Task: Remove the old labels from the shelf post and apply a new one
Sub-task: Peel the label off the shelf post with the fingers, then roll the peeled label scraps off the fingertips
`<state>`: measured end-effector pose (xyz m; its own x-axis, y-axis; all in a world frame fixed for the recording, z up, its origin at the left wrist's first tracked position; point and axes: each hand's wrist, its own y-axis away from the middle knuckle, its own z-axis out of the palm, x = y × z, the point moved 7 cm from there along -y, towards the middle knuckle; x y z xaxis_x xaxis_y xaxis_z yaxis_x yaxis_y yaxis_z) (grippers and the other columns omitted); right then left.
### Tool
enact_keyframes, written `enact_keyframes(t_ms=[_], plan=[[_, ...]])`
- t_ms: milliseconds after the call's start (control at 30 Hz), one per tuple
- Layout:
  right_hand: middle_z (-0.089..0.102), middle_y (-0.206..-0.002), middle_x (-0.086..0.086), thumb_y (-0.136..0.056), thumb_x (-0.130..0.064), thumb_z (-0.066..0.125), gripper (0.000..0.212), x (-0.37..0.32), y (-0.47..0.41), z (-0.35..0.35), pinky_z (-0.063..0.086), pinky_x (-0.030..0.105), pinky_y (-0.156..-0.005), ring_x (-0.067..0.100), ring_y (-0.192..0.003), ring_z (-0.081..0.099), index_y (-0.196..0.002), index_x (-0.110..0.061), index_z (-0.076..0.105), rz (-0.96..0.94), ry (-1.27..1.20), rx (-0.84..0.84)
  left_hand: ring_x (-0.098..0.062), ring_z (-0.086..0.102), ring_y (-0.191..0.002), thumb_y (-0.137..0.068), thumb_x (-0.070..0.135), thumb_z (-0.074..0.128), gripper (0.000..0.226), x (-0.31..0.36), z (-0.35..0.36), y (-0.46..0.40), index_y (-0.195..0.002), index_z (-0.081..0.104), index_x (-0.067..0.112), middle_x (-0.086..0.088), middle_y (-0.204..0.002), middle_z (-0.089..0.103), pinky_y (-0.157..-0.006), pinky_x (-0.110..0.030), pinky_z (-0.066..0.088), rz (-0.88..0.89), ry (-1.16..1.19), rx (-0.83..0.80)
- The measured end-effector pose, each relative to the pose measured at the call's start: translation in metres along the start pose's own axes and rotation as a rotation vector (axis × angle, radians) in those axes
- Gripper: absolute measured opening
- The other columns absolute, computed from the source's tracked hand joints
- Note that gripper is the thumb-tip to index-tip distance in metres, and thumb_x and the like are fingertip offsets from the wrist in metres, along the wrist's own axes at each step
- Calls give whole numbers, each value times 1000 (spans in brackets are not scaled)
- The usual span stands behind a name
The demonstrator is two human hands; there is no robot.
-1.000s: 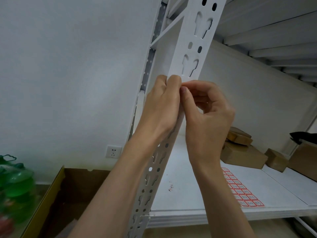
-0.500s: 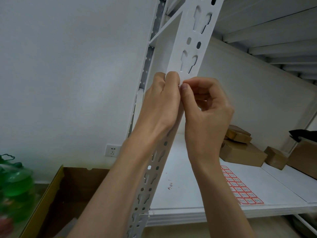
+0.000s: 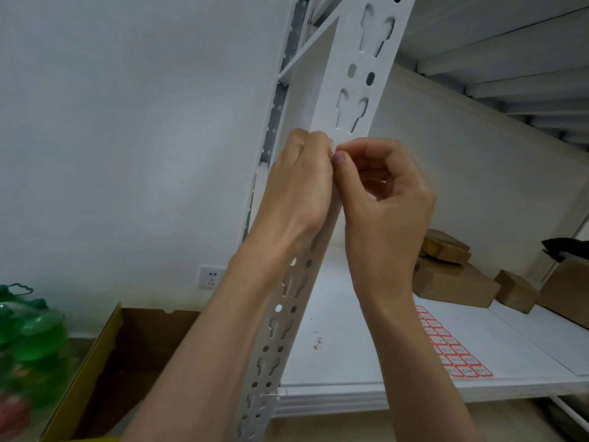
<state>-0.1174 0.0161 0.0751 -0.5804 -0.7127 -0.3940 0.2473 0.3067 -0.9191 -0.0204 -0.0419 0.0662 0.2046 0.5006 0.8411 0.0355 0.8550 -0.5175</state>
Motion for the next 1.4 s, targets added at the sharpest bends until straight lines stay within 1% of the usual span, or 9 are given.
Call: enact_keyframes(t_ms=[100, 200, 333, 467, 633, 900, 1100, 1233, 1400], plan=[[71, -93, 1, -93, -12, 69, 6, -1, -1, 0, 55, 22, -77, 11, -85, 67, -97, -15, 73, -14, 17, -4, -21, 53, -79, -87, 34, 35, 27, -4, -1, 1, -83, 51, 12, -1, -84, 56, -72, -42, 44, -10, 9, -52], [72, -93, 0, -92, -13, 70, 7, -2, -2, -3, 57, 24, -79, 12, -86, 69, -98, -15, 73, -15, 19, 2, -22, 47, -80, -79, 38, 34, 28, -7, -7, 2, -82, 47, 13, -9, -83, 49, -78, -44, 41, -27, 115, -121], [72, -95, -1, -92, -15, 70, 7, -3, -3, -4, 57, 21, -80, 11, -87, 69, -98, -17, 73, -35, 54, -1, -12, 62, -83, -95, 38, 31, 39, -8, -19, 1, -89, 65, 21, 2, -87, 69, -88, -39, 50, 6, 91, -146], [71, -94, 0, -91, -18, 73, 7, -6, -3, -2, 57, 22, -77, 11, -84, 68, -97, -18, 73, -94, 102, -28, -11, 69, -86, -106, 19, 35, 30, -3, -37, -7, -114, 64, 19, -1, -96, 71, -80, -29, 56, 85, -2, -34], [66, -93, -4, -88, -18, 76, 9, -10, -2, 2, 53, 14, -74, 8, -82, 65, -97, -17, 76, -164, 157, -29, -15, 73, -86, -100, 12, 55, 18, 1, -52, -9, -97, 72, 15, 0, -90, 72, -81, -30, 62, 224, -86, 71], [66, -91, -3, -85, -19, 80, 8, -13, 0, 8, 49, 8, -74, 4, -80, 62, -91, -17, 75, -142, 187, 42, -15, 75, -80, -89, 15, 74, 13, 16, -73, -4, -100, 81, 14, 1, -89, 77, -75, -30, 62, 384, -93, 191], [64, -90, -5, -86, -21, 79, 11, -8, -2, 11, 49, 12, -72, 4, -78, 60, -88, -23, 69, 7, 90, 6, -9, 73, -78, -85, 20, 80, 8, 36, -72, 4, -93, 80, 19, 7, -86, 76, -75, -30, 62, 459, -178, 139], [75, -92, -2, -92, -17, 71, 9, -9, -9, 3, 58, 31, -84, 15, -88, 72, -101, -18, 72, 92, -200, -156, -5, 73, -81, -84, 27, 82, 11, 50, -62, 12, -93, 78, 22, 12, -87, 75, -76, -20, 58, 519, -273, 47], [78, -96, 6, -82, -14, 74, 24, -11, -12, -12, 59, 28, -85, 18, -89, 75, -105, -8, 74, 169, -378, -344, -3, 72, -80, -82, 32, 81, 15, 58, -49, 23, -92, 74, 22, 15, -84, 72, -75, -16, 58, 570, -376, 36]])
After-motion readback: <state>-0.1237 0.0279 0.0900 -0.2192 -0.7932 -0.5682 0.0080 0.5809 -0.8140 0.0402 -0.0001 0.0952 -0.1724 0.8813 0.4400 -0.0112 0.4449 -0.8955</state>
